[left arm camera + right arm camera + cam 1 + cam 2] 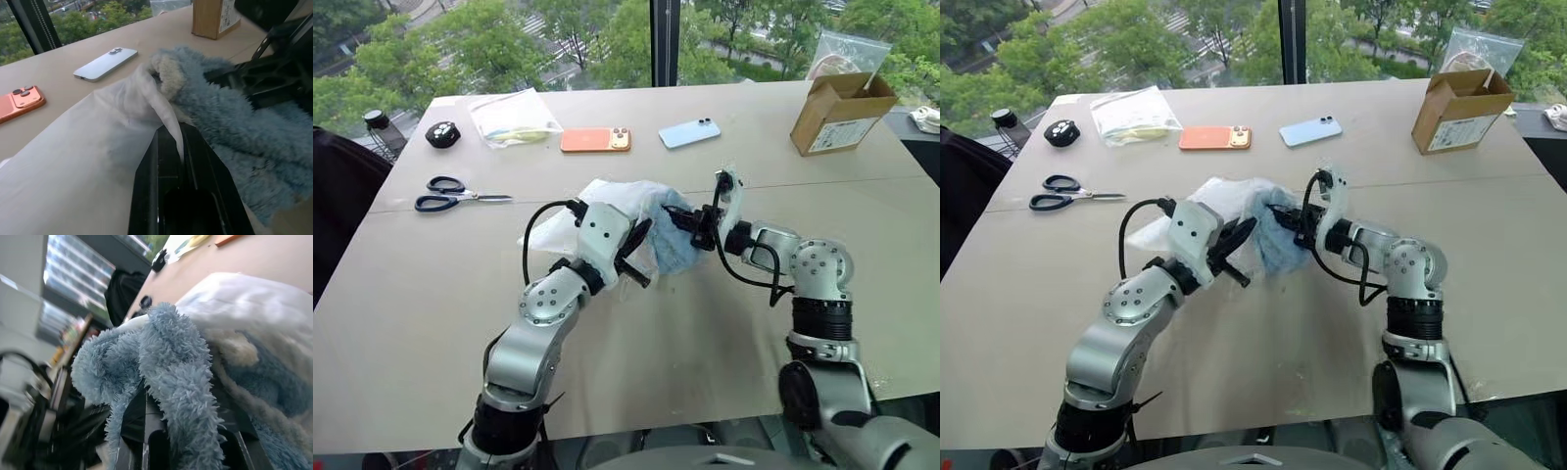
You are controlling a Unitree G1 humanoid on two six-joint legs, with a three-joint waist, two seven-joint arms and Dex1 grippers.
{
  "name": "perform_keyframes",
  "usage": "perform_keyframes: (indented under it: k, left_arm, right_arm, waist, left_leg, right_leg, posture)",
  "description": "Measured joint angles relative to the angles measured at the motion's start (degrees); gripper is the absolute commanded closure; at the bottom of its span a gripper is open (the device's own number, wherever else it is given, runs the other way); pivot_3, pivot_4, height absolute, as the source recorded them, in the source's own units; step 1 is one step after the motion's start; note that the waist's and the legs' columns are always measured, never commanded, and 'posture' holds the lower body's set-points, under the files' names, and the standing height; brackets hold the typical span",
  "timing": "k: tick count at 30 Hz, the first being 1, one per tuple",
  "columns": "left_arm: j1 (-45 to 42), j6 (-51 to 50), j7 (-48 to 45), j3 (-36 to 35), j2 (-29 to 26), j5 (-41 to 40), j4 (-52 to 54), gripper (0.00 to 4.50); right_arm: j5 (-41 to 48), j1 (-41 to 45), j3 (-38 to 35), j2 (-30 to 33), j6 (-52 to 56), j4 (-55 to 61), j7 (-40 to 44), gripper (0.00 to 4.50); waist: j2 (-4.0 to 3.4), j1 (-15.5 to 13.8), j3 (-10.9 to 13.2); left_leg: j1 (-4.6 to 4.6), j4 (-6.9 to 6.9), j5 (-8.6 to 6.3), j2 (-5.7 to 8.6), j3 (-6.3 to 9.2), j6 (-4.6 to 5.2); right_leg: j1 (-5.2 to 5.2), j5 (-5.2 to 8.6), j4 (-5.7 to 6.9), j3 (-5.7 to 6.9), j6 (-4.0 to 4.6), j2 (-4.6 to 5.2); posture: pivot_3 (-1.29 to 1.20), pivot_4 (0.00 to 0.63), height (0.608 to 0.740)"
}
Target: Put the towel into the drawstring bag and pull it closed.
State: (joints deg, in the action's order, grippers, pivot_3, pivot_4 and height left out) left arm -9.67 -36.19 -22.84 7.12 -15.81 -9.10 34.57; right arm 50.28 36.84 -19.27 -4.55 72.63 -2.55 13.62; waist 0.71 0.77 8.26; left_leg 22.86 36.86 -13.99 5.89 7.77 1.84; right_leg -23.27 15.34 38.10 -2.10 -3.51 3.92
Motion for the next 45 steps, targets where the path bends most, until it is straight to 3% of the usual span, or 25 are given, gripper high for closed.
perform_keyframes:
  k: [4,9,15,18,21,23,25,28,31,35,39,41,44,45]
  left_arm:
    - [-0.1,-0.6,-0.2,0.2,1.7,-3.0,0.5,4.50]
    - [-0.2,-0.7,-0.7,0.2,1.6,-5.0,0.8,4.50]
    - [0.3,-0.3,-0.8,0.1,1.3,-6.8,0.8,4.50]
    - [0.4,0.5,-0.8,0.0,1.2,-6.9,0.8,4.50]
    - [0.2,1.3,-0.7,-0.8,1.1,-6.9,0.8,4.50]
    - [-0.2,1.3,-0.9,-1.2,1.2,-8.1,0.4,4.50]
    - [-0.4,1.3,-1.2,-1.6,1.2,-8.7,-0.5,4.50]
    - [-0.9,1.3,-3.0,-2.4,-0.3,-10.3,-1.8,4.50]
    - [-1.3,1.8,-6.8,-4.9,-3.0,-13.7,-1.6,4.50]
    - [-2.0,1.8,-9.7,-5.6,-4.6,-16.4,-1.7,4.50]
    - [-4.2,2.4,-10.9,-6.3,-5.4,-17.4,-3.1,4.50]
    - [-4.6,2.7,-11.2,-6.3,-5.4,-17.5,-3.9,4.50]
    - [-5.2,3.0,-11.4,-5.6,-5.6,-17.5,-4.7,4.50]
    - [-5.4,3.0,-11.7,-4.6,-5.4,-17.7,-4.8,4.50]
  right_arm:
    - [8.6,0.6,-8.4,-3.2,3.4,-5.8,-11.6,4.50]
    - [23.5,0.7,-11.8,-3.3,5.0,-11.3,-24.7,4.50]
    - [50.0,0.7,-9.6,-3.4,-8.5,-14.0,-45.8,4.50]
    - [52.7,0.7,-4.2,-3.3,-12.7,-11.1,-47.3,4.50]
    - [43.3,0.4,2.7,-1.1,-13.0,-4.4,-38.5,4.50]
    - [28.6,-0.2,13.7,7.9,-15.3,2.7,-24.6,4.50]
    - [20.3,-1.1,18.9,12.1,-18.6,5.2,-16.7,4.50]
    - [1.7,-3.8,30.1,20.1,-32.1,7.4,-1.2,4.50]
    - [-20.3,-7.3,41.2,25.9,-53.1,4.8,11.2,4.50]
    - [-38.7,-7.1,46.0,26.3,-74.3,-1.7,14.7,4.50]
    - [-59.3,-1.7,48.8,29.0,-95.2,-7.2,10.9,4.50]
    - [-62.9,-0.7,48.4,28.8,-99.2,-8.4,9.4,4.50]
    - [-54.7,-2.1,41.0,19.6,-90.8,-10.7,6.3,4.50]
    - [-55.7,-1.7,41.6,22.8,-93.6,-10.6,8.7,4.50]
  waist:
    - [-0.02,-0.1,0.0]
    - [-0.04,0.8,0.0]
    - [-0.05,1.7,0.0]
    - [-0.06,1.9,0.0]
    - [-0.06,1.8,0.0]
    - [-0.06,1.3,0.0]
    - [-0.04,1.3,0.0]
    - [-0.04,1.5,0.0]
    - [-0.04,1.7,0.0]
    - [-0.01,1.6,0.0]
    - [0.01,1.2,0.0]
    - [0.04,1.2,0.0]
    - [0.20,1.3,0.1]
    - [0.17,1.1,0.1]
  left_leg:
    - [0.01,0.00,0.00,0.01,-0.05,0.01]
    - [-0.01,-0.02,0.01,-0.01,-0.20,0.01]
    - [-0.07,0.01,0.01,-0.01,-0.28,0.02]
    - [-0.06,0.00,0.01,-0.05,-0.45,0.03]
    - [-0.05,0.02,-0.01,-0.07,-0.53,0.06]
    - [-0.02,0.21,-0.07,-0.04,-0.51,0.16]
    - [-0.02,0.29,-0.07,-0.04,-0.53,0.16]
    - [-0.03,0.30,-0.05,-0.06,-0.52,0.11]
    - [-0.04,0.26,-0.02,-0.12,-0.56,0.04]
    - [-0.05,0.31,-0.01,-0.13,-0.61,0.02]
    - [-0.08,0.36,-0.01,-0.11,-0.60,0.01]
    - [-0.09,0.35,-0.01,-0.11,-0.58,0.01]
    - [-0.08,0.31,0.01,-0.18,-0.54,-0.03]
    - [-0.08,0.34,0.01,-0.12,-0.58,-0.02]
  right_leg:
    - [-0.04,0.00,0.02,-0.04,0.00,0.01]
    - [-0.17,0.00,0.25,-0.24,0.00,-0.03]
    - [-0.17,0.00,0.38,-0.27,0.00,-0.06]
    - [-0.32,0.01,0.50,-0.32,0.00,-0.12]
    - [-0.37,0.01,0.56,-0.37,-0.01,-0.17]
    - [-0.33,0.02,0.52,-0.26,-0.04,-0.34]
    - [-0.30,0.02,0.53,-0.27,-0.04,-0.34]
    - [-0.27,0.02,0.59,-0.27,-0.05,-0.31]
    - [-0.36,0.02,0.65,-0.34,-0.05,-0.25]
    - [-0.39,0.02,0.72,-0.41,-0.04,-0.25]
    - [-0.38,0.01,0.70,-0.39,-0.03,-0.25]
    - [-0.38,0.01,0.69,-0.39,-0.03,-0.25]
    - [-0.36,0.00,0.72,-0.42,0.00,-0.28]
    - [-0.35,0.00,0.69,-0.43,-0.01,-0.23]
  posture:
    - [0.00,0.150,0.734]
    - [0.00,0.150,0.734]
    - [0.00,0.150,0.734]
    - [0.00,0.150,0.734]
    - [0.00,0.150,0.734]
    - [0.00,0.150,0.734]
    - [0.00,0.150,0.734]
    - [0.00,0.150,0.734]
    - [0.00,0.150,0.734]
    - [0.00,0.150,0.734]
    - [0.00,0.150,0.734]
    - [0.00,0.150,0.734]
    - [0.00,0.150,0.734]
    - [0.00,0.150,0.734]
